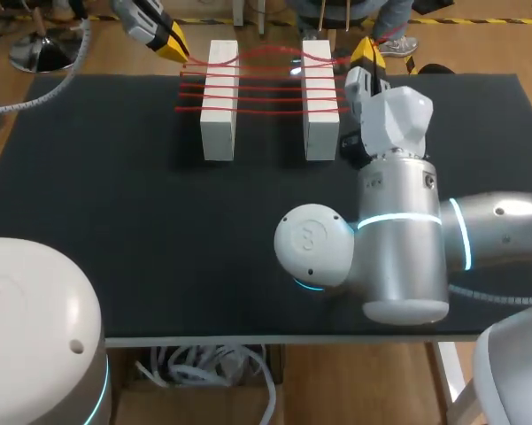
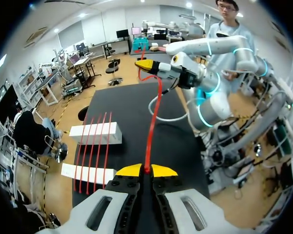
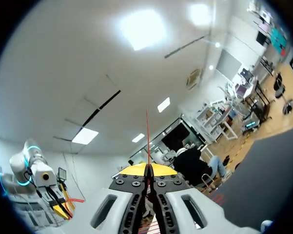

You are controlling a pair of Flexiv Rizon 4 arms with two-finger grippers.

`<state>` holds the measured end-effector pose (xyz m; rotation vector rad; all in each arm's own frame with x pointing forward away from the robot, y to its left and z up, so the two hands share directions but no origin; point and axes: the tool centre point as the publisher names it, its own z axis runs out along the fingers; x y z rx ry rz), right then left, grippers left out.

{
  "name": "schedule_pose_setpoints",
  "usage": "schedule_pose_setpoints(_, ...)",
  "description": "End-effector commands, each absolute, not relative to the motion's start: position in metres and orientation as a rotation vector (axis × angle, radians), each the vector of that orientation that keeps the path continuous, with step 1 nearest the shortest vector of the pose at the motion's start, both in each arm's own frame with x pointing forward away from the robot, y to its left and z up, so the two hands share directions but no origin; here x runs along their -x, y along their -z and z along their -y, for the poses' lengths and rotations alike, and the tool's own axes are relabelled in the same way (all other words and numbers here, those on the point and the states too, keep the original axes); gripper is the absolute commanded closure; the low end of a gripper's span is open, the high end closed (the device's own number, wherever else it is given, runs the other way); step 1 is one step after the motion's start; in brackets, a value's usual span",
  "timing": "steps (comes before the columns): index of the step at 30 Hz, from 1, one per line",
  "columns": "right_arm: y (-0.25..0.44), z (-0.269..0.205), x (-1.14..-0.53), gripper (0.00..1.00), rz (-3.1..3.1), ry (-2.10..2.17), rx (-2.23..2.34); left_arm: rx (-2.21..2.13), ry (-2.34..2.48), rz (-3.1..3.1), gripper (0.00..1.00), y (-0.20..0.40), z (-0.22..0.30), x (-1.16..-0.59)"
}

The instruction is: Grab the tape and strap the tape.

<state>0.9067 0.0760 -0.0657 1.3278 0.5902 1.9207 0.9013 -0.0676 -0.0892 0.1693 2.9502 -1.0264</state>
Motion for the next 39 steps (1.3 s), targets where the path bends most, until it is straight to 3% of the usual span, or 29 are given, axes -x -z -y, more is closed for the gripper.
schedule_pose_setpoints(1, 0.051, -0.078, -0.905, 1.00, -0.630, -1.857, -1.300, -0.170, 1.022, -2.954, 1.00, 0.088, 0.068, -0.902)
schedule_pose_setpoints(25, 0.020, -0.127, -0.913, 1.00, -0.945, -1.684, -0.952, -0.170, 1.022, -2.954, 1.00, 0.088, 0.068, -0.902)
schedule_pose_setpoints(39, 0.024, -0.140, -0.906, 1.00, -0.805, -1.635, -1.075, -0.170, 1.022, -2.954, 1.00, 0.088, 0.068, -0.902)
